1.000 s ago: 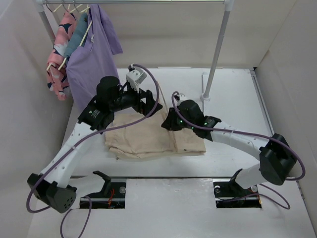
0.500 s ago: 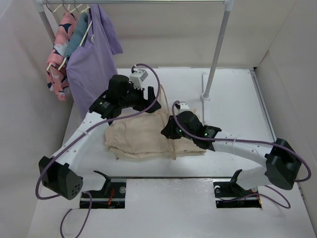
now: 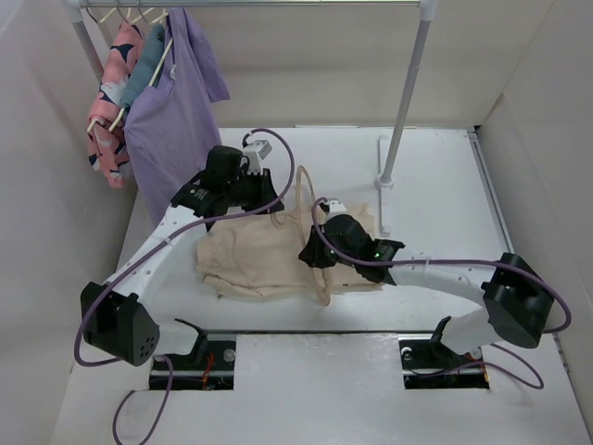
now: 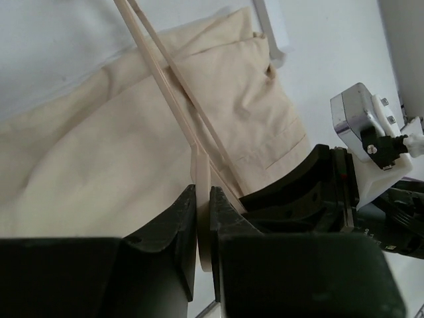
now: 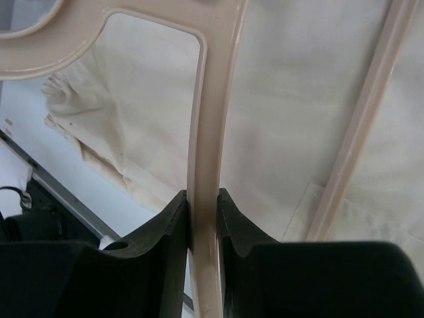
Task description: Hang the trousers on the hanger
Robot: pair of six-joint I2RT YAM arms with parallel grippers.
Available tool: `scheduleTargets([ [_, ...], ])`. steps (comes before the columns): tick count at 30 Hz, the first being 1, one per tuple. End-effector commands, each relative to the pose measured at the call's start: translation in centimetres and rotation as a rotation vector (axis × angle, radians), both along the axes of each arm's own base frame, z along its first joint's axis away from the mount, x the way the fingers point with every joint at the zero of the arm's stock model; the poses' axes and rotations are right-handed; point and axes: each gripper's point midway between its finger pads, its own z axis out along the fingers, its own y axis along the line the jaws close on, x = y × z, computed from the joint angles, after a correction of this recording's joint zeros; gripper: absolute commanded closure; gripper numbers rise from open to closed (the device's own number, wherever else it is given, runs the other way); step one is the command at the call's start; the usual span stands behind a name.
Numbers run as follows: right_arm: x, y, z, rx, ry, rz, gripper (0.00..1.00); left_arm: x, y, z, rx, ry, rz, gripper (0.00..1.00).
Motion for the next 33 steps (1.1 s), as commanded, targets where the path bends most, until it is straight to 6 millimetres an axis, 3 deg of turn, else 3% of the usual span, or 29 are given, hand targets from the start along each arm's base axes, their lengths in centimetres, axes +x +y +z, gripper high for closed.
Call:
scheduleTargets([
  [1,-0.1,2.5,2.3,0.065,-0.062,0.099,1.0,-0.7,1.2,-1.6,0.043,0.064,0.024,1.0],
  [2,-0.1,2.3,2.1,0.051,-0.061,0.104,1.0,-0.5,1.7,-1.8,0.049,0.076,0.049,1.0],
  [4,-0.3,2.1,1.9,0.036,-0.049,0.104,0.72,-0.4,2.2,-1.9,0.052,0.085,0.063,1.0],
  [7,-0.7,1.2,3.5,0.043,-0.062,0.093,0.22,-0.7,3.3,-2.8,0.075,0.109,0.084,1.0],
  [8,-0.9,0.3,3.3,0.016,-0.054,0.079,0.17,-0.4,3.7,-2.8,0.082,0.1,0.087,1.0],
  [10,-0.8,-1.1,5.2,0.029,-0.08,0.023,0.06,-0.6,4.0,-2.6,0.088,0.088,0.076,1.0],
  [11,-1.1,-2.3,4.9,-0.002,-0.061,-0.009,0.03,-0.7,4.2,-2.8,0.103,0.082,0.06,1.0],
  [12,-0.9,-3.5,5.7,0.003,-0.063,-0.059,0.0,-0.6,4.4,-1.8,0.097,0.067,0.07,1.0],
  [14,-0.1,-6.0,5.3,-0.016,-0.018,-0.183,0.0,-0.5,5.3,-1.7,0.117,0.06,0.103,1.0],
  [15,0.4,-8.4,3.9,-0.065,0.031,-0.256,0.0,-0.6,5.2,-1.3,0.101,0.066,0.118,1.0],
  [18,1.7,-12.9,1.5,-0.1,0.139,-0.422,0.0,-0.7,5.8,-1.7,0.08,0.074,0.157,1.0],
  [20,1.9,-16.0,-1.4,-0.149,0.242,-0.517,0.0,-0.4,6.6,-2.2,0.04,0.107,0.22,1.0],
  [24,2.4,-19.0,-4.4,-0.213,0.337,-0.626,0.0,-0.6,6.9,-3.3,-0.014,0.183,0.267,1.0],
  [25,2.6,-19.4,-4.4,-0.211,0.339,-0.641,0.0,-0.4,7.2,-3.3,-0.021,0.189,0.286,1.0],
  [27,2.3,-19.3,-6.7,-0.227,0.393,-0.604,0.0,-1.0,7.2,-4.6,-0.014,0.228,0.281,1.0],
  [29,2.5,-17.6,-7.4,-0.153,0.432,-0.532,0.0,-1.0,7.6,-5.0,0.009,0.235,0.303,1.0],
  [33,2.1,-17.0,-9.6,-0.163,0.498,-0.513,0.02,-1.4,8.6,-5.7,0.055,0.233,0.308,1.0],
])
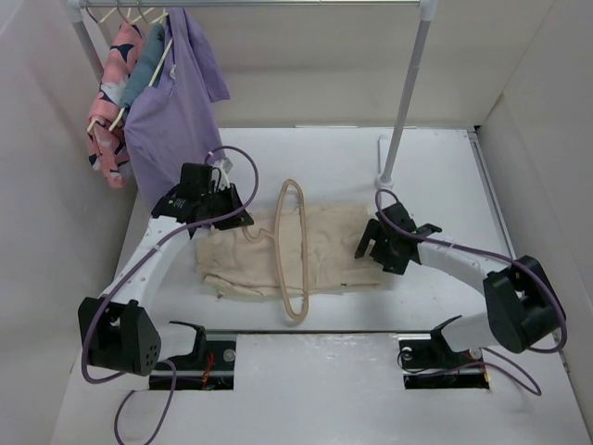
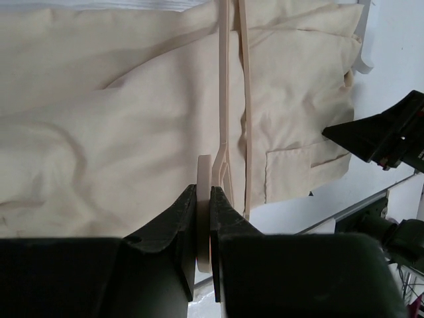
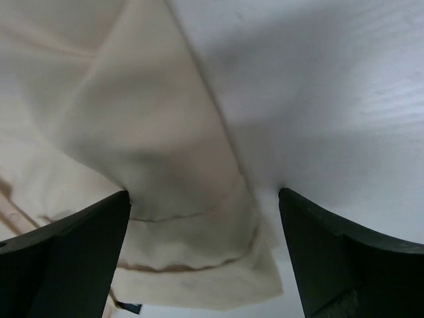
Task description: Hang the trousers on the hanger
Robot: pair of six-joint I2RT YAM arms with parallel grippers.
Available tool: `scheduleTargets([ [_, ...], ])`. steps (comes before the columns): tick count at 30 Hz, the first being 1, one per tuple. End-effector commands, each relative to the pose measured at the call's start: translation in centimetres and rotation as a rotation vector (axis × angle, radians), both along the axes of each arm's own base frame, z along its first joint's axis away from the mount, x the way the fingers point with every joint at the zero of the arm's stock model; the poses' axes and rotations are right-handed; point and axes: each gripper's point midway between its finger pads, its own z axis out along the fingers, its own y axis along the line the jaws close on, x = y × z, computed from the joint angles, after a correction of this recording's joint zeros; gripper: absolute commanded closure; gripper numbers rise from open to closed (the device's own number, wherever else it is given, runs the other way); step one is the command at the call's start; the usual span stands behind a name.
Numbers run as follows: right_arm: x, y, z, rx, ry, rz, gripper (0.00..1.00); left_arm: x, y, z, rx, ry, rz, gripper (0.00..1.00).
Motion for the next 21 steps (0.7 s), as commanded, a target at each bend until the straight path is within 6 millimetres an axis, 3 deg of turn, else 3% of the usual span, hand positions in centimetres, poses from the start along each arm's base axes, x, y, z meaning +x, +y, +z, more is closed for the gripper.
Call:
scheduleTargets([
  [1,0.7,2.0,-0.2,0.089,-0.004,0.034,0.04,-0.3,0.7,0.0,0.025,-0.009,0.013,1.0],
  [4,0.6,2.3,-0.3,0.099,-0.004,0.066,0.45,0.0,0.7,0.6,0.017,-0.046,0.013,1.0],
  [5,0.9,2.4,0.5,0.104,-0.025,0.076,0.74,-0.2,0.7,0.2,0.02,-0.036,0.013,1.0],
  [6,1.0,1.7,0.8,0.07,-0.031,0.058,0.85,-0.1,0.7,0.3,0.018,-0.045,0.013,1.0],
  [8,2.4,0.7,3.8,0.051,-0.111,0.036,1.0,-0.2,0.7,-0.1,0.02,-0.036,0.013,1.0],
  [10,3.6,-1.0,7.0,0.0,-0.193,0.003,1.0,-0.1,0.4,-0.1,0.006,-0.046,0.003,1.0],
  [12,4.4,-2.0,8.9,-0.047,-0.253,-0.015,1.0,0.0,0.0,0.0,-0.028,-0.043,0.016,1.0],
  [15,4.9,-0.4,12.0,-0.056,-0.341,0.061,1.0,0.6,-1.4,-0.3,-0.07,-0.024,0.007,1.0],
  [16,5.0,0.6,12.9,-0.058,-0.374,0.081,1.0,0.7,-1.6,-0.3,-0.077,-0.025,0.001,1.0],
  [17,4.6,3.8,14.6,-0.019,-0.436,0.157,1.0,0.8,-1.6,-0.3,-0.077,-0.025,0.001,1.0],
  [19,3.8,7.8,13.8,0.027,-0.428,0.263,1.0,0.7,-1.5,-1.0,-0.074,-0.012,0.001,1.0],
  [20,4.0,10.5,14.4,0.089,-0.461,0.321,1.0,0.7,-1.5,-1.0,-0.074,-0.012,0.001,1.0],
  [21,3.0,13.1,12.0,0.104,-0.406,0.4,1.0,0.5,-1.5,-1.4,-0.072,-0.003,0.001,1.0],
])
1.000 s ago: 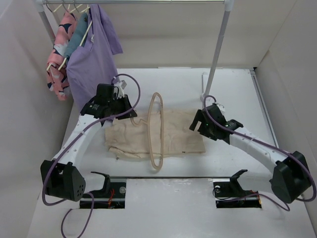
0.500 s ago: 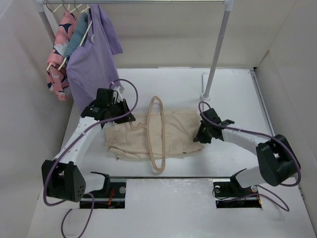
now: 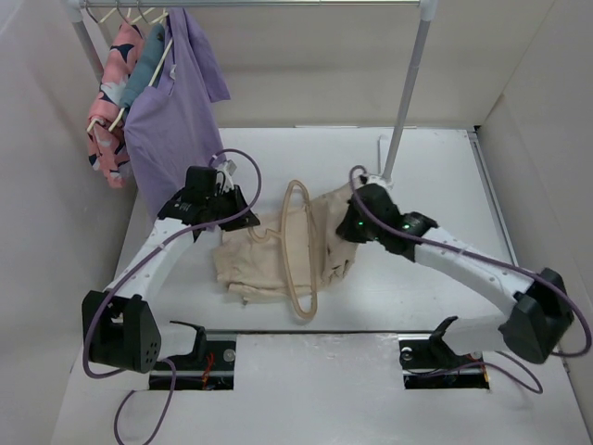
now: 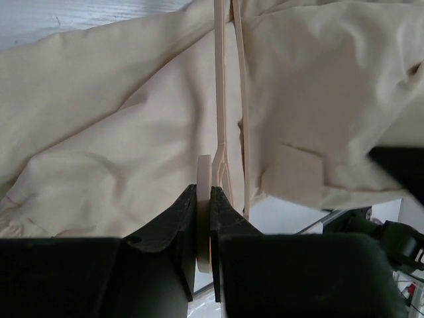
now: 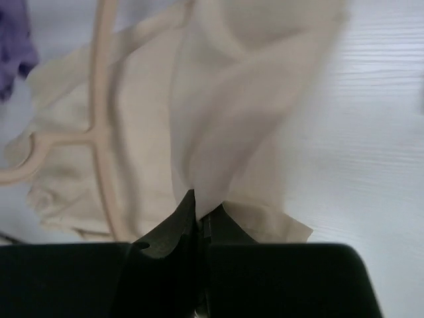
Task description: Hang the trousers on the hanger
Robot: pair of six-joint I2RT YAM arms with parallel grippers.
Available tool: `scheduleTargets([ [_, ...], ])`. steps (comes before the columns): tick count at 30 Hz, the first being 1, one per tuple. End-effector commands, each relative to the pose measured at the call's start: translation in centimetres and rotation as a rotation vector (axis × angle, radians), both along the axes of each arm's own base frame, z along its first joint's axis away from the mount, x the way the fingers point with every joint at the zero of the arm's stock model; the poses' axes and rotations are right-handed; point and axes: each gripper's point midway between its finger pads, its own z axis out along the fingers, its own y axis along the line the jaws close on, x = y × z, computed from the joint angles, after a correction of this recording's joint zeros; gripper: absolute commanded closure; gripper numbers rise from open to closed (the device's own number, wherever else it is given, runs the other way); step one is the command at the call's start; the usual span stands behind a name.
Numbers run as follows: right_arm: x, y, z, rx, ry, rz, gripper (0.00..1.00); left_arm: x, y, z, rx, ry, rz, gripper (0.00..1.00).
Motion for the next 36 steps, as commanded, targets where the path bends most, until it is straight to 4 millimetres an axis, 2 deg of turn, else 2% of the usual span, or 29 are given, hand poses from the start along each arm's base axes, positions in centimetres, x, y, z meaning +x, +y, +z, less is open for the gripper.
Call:
scheduleTargets([
  [1,-1.1,7.3,-2.0,0.045,0.007,0.208,1.0,0.0,-0.2,-0.4,-0.013,-0.003,-0.002,1.0],
  [3,-2.8,11.9,-2.5,0.115,0.024,0.344,1.0,0.1,-0.1,-0.5,-0.006,-0.004,0.005,1.0],
  [4,-3.3,13.2,-4.5,0.089,0.048,0.4,1.0,0.2,-0.1,0.2,-0.01,-0.022,0.005,1.0],
  [6,-4.5,15.4,-5.6,0.1,0.066,0.495,1.0,0.3,0.1,0.1,0.004,-0.03,0.006,1.0],
  [8,-4.3,15.9,-7.9,0.062,0.102,0.512,1.0,0.1,0.2,0.2,0.009,-0.034,0.0,1.0],
  [10,-3.3,16.4,-8.4,0.062,0.082,0.514,1.0,0.0,0.0,0.3,0.001,-0.033,-0.008,1.0],
  [11,-3.1,16.4,-9.4,0.061,0.098,0.528,1.0,-0.3,-0.1,0.5,-0.009,-0.031,-0.018,1.0],
  [15,-3.1,17.8,-11.5,0.092,0.143,0.626,1.0,-0.1,-0.4,1.3,-0.021,-0.048,-0.026,1.0],
  [18,-3.7,18.4,-12.1,0.105,0.168,0.683,0.93,0.0,-0.4,1.3,-0.019,-0.039,-0.025,1.0],
  [19,-3.3,18.2,-11.7,0.106,0.151,0.683,0.83,0.2,0.0,1.1,0.004,-0.048,-0.014,1.0],
  [20,-3.9,17.5,-11.9,0.1,0.161,0.682,0.77,0.2,0.2,0.7,0.015,-0.041,-0.005,1.0],
  [21,-3.4,17.2,-9.9,0.116,0.114,0.685,0.69,0.0,0.5,0.3,0.026,-0.037,0.004,1.0],
  [22,-3.2,17.0,-9.0,0.105,0.083,0.691,0.57,0.1,0.6,0.2,0.033,-0.039,0.011,1.0],
  [23,-3.4,16.1,-8.7,0.074,0.088,0.686,0.34,-0.2,0.7,-0.3,0.037,-0.026,0.011,1.0],
  [24,-3.0,15.6,-8.0,0.059,0.074,0.681,0.3,-0.1,0.8,-0.4,0.044,-0.027,0.018,1.0],
  [25,-2.8,15.2,-6.2,0.044,0.032,0.697,0.28,-0.3,0.9,-0.7,0.047,-0.018,0.018,1.0],
  [26,-2.7,14.9,-5.4,0.022,0.017,0.694,0.26,-0.1,1.2,-0.8,0.061,-0.021,0.031,1.0],
  [27,-2.2,13.6,-5.0,-0.028,0.02,0.67,0.26,0.0,1.4,-0.9,0.075,-0.029,0.03,1.0],
  [28,-1.6,13.5,-2.7,-0.036,-0.036,0.665,0.26,0.1,1.6,-1.0,0.091,-0.037,0.03,1.0],
  [30,-0.9,12.5,-1.0,-0.104,-0.089,0.67,0.26,0.2,1.8,-1.1,0.107,-0.046,0.027,1.0],
  [31,-0.2,12.7,0.9,-0.095,-0.134,0.67,0.26,0.2,1.8,-1.1,0.107,-0.046,0.027,1.0],
  [32,0.0,12.8,1.9,-0.095,-0.168,0.693,0.26,0.0,1.8,-1.2,0.109,-0.037,0.026,1.0],
  [34,1.3,12.6,3.8,-0.052,-0.207,0.678,0.38,0.1,2.0,-1.6,0.123,-0.034,0.025,1.0],
  [36,2.5,12.9,4.0,-0.009,-0.215,0.657,0.5,0.3,2.0,-1.2,0.12,-0.044,0.026,1.0],
])
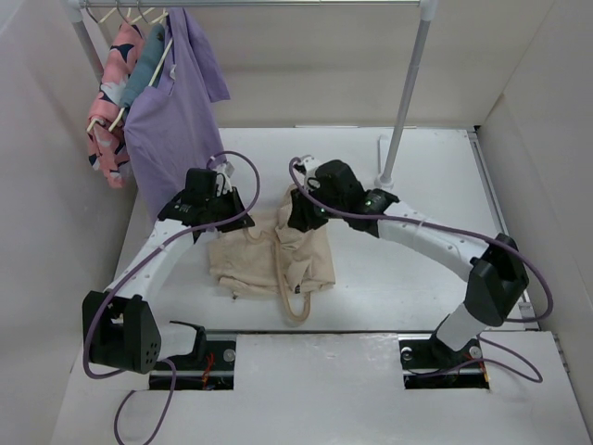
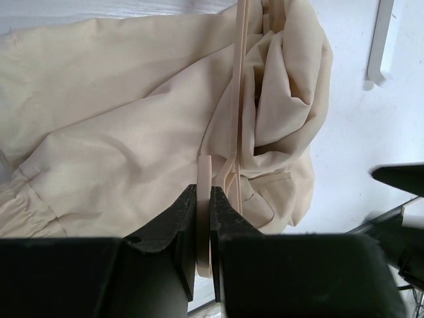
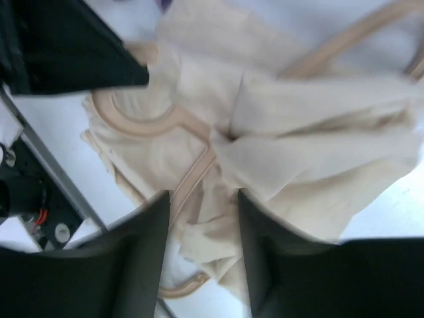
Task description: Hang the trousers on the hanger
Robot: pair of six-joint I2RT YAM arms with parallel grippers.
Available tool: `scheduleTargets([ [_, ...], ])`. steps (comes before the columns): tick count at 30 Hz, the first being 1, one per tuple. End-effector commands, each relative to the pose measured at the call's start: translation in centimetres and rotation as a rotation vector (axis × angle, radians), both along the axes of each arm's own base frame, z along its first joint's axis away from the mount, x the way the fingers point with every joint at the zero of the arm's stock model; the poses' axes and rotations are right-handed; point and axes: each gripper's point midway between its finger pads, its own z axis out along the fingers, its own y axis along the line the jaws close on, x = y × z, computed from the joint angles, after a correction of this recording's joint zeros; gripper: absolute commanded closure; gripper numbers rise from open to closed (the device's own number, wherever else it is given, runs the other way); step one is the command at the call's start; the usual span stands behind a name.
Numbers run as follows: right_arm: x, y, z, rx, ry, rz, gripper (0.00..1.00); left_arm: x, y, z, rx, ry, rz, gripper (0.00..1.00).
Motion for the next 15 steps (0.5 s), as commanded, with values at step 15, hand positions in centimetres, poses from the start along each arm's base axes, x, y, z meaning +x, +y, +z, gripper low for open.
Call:
scheduleTargets([
  [15,2.9,6.5,-8.6,0.325,0.297,0.068,1.0,1.1,-0.5,3.7,-0.008,-0.091,-0.046,1.0],
])
